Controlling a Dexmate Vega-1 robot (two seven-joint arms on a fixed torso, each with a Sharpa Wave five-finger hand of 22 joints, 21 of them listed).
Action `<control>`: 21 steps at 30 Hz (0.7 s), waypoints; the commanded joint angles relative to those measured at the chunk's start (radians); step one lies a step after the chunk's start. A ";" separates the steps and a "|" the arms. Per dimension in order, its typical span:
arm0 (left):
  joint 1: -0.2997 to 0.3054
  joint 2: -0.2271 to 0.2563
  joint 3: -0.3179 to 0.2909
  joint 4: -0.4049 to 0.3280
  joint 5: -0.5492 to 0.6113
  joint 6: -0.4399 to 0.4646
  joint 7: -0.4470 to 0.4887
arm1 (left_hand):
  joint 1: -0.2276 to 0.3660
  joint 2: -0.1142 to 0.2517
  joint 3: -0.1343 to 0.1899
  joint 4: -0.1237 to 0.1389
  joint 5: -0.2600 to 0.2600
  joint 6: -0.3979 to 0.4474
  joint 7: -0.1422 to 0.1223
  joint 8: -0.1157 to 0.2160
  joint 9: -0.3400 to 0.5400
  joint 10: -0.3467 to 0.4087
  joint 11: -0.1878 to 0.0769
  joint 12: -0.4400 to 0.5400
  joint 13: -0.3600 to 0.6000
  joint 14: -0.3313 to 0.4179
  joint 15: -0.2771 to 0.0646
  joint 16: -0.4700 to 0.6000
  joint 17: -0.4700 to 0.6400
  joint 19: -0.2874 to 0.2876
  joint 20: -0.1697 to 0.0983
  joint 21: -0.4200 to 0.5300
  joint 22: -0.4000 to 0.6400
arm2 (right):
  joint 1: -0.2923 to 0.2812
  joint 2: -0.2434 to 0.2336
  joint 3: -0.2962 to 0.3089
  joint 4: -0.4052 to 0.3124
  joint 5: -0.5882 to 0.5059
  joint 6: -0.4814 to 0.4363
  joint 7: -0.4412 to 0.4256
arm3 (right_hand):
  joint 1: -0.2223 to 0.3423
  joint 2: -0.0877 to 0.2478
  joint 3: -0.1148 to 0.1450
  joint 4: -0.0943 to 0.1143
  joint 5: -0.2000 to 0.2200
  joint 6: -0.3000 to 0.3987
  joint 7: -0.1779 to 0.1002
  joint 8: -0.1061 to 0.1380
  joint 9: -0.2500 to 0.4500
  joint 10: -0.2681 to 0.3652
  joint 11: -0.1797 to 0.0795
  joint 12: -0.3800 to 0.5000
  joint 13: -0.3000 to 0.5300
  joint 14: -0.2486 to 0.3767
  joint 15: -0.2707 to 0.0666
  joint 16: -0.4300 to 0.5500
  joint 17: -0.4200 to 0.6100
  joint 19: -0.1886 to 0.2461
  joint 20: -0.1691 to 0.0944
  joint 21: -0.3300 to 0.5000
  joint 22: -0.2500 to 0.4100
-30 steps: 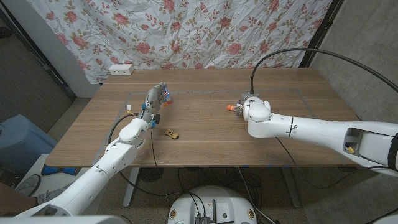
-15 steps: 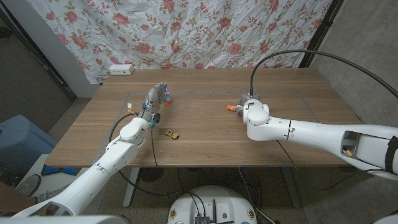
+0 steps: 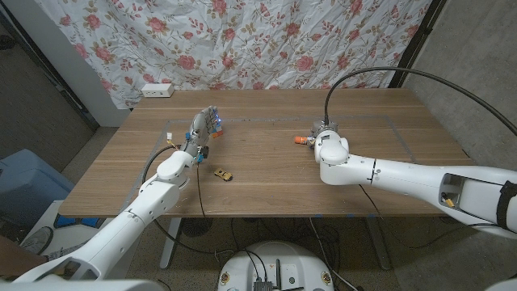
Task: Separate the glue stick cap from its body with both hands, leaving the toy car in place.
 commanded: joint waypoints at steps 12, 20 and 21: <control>0.005 -0.001 0.002 -0.007 0.000 0.005 0.009 | -0.007 0.071 0.007 0.000 0.000 0.011 -0.001 0.002 0.002 0.013 -0.003 0.002 0.002 0.011 -0.002 0.004 0.005 0.010 0.006 -0.002 0.001 | -0.058 -0.009 0.063 -0.001 -0.040 0.049 -0.031 | 0.040 0.027 -0.007 0.006 0.002 0.139 -0.003 0.029 0.000 0.090 -0.007 -0.026 0.002 0.025 -0.099 0.023 0.002 0.012 -0.011 -0.003 0.002; 0.016 0.005 0.000 -0.024 0.000 0.010 0.016 | -0.008 0.070 0.008 0.001 0.000 0.012 0.000 0.002 0.002 0.013 -0.001 0.001 0.002 0.012 -0.001 0.003 0.005 0.010 0.006 -0.002 0.001 | -0.079 -0.018 0.090 -0.016 -0.060 0.063 -0.034 | 0.042 0.035 -0.008 0.008 0.002 0.159 -0.003 0.030 -0.001 0.107 -0.007 -0.030 0.002 0.027 -0.105 0.025 0.001 0.013 -0.014 -0.003 0.002; 0.018 0.008 -0.001 -0.029 0.001 0.012 0.018 | -0.008 0.070 0.008 0.001 0.000 0.012 0.000 0.002 0.002 0.013 0.000 0.000 0.002 0.012 -0.002 0.003 0.005 0.011 0.006 -0.002 0.001 | -0.088 -0.021 0.098 -0.022 -0.065 0.066 -0.046 | 0.044 0.037 -0.009 0.008 0.001 0.165 -0.003 0.030 -0.001 0.112 -0.007 -0.032 0.002 0.030 -0.109 0.027 0.002 0.014 -0.015 -0.002 0.002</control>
